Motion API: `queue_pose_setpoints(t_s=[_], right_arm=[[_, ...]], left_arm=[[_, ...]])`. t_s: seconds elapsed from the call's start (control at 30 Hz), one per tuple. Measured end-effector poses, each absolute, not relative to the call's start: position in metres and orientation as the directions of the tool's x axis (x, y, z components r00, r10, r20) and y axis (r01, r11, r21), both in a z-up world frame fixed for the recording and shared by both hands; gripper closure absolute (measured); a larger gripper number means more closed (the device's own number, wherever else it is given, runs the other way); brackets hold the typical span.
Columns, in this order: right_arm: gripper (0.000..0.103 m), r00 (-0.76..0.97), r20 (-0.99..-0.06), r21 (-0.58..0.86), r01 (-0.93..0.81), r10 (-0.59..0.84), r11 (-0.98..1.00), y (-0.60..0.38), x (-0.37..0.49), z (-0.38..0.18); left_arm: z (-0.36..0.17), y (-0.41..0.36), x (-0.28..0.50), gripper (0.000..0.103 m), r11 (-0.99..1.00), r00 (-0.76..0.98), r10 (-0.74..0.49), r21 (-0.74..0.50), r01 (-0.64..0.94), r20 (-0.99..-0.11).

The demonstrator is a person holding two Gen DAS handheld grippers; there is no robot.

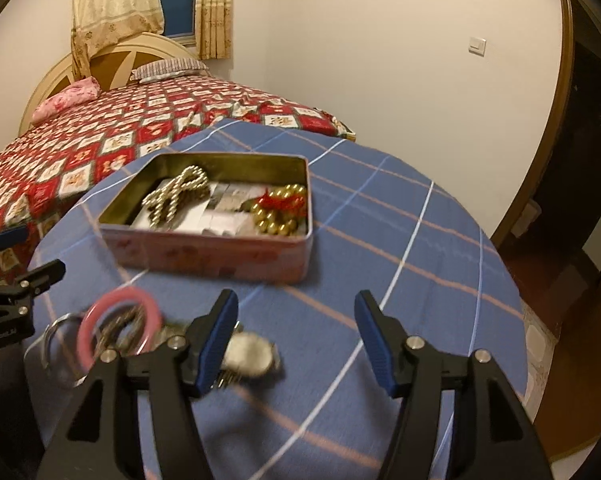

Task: Organize jewelry
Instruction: 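Withdraw both open grippers from the tin back over the table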

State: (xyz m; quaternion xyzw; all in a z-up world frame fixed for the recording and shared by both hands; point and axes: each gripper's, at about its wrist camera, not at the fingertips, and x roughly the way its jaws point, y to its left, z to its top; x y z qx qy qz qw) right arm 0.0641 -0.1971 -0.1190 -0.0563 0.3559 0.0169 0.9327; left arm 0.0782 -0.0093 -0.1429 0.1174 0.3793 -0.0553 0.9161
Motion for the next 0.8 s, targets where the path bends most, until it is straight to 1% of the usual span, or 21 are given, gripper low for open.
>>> queue_pose_setpoints(t_s=[0.07, 0.1, 0.2, 0.27, 0.4, 0.6, 0.67, 0.7, 0.77, 0.8], right_arm=[[0.039, 0.753, -0.657, -0.114, -0.074, -0.02, 0.991, -0.194, 0.055, -0.121], [0.036, 0.757, -0.652, -0.117, -0.071, -0.023, 0.991, -0.194, 0.051, -0.121], [0.034, 0.766, -0.642, -0.103, -0.061, -0.02, 0.993, -0.196, 0.046, -0.12], [0.034, 0.766, -0.643, -0.1, -0.063, -0.016, 0.993, -0.196, 0.045, -0.121], [0.034, 0.759, -0.651, -0.093, -0.065, -0.011, 0.994, -0.195, 0.047, -0.126], [0.034, 0.746, -0.665, -0.091, -0.065, -0.012, 0.994, -0.192, 0.046, -0.135], [0.034, 0.744, -0.668, -0.088, -0.06, -0.014, 0.994, -0.194, 0.046, -0.137], [0.034, 0.744, -0.668, -0.084, -0.058, -0.013, 0.995, -0.194, 0.046, -0.137], [0.034, 0.743, -0.669, -0.076, -0.057, -0.009, 0.995, -0.196, 0.046, -0.138], [0.034, 0.742, -0.67, -0.074, -0.057, -0.007, 0.996, -0.196, 0.046, -0.138]], left_arm=[[-0.148, -0.01, 0.072, 0.027, 0.965, 0.69, -0.004, 0.177, 0.192, -0.724], [-0.149, -0.01, 0.071, 0.027, 0.966, 0.682, -0.009, 0.171, 0.196, -0.731], [-0.155, -0.014, 0.068, 0.027, 0.963, 0.664, -0.019, 0.166, 0.215, -0.748], [-0.159, -0.021, 0.066, 0.027, 0.954, 0.664, -0.005, 0.195, 0.228, -0.748], [-0.165, -0.026, 0.072, 0.027, 0.947, 0.675, -0.002, 0.216, 0.238, -0.738], [-0.173, -0.019, 0.1, 0.028, 0.954, 0.678, -0.03, 0.182, 0.24, -0.734], [-0.173, -0.015, 0.106, 0.038, 0.956, 0.675, -0.052, 0.159, 0.247, -0.736], [-0.172, -0.015, 0.107, 0.042, 0.954, 0.678, -0.047, 0.167, 0.247, -0.733], [-0.172, -0.018, 0.108, 0.067, 0.941, 0.687, -0.033, 0.209, 0.266, -0.726], [-0.172, -0.019, 0.108, 0.07, 0.935, 0.691, -0.019, 0.233, 0.269, -0.723]])
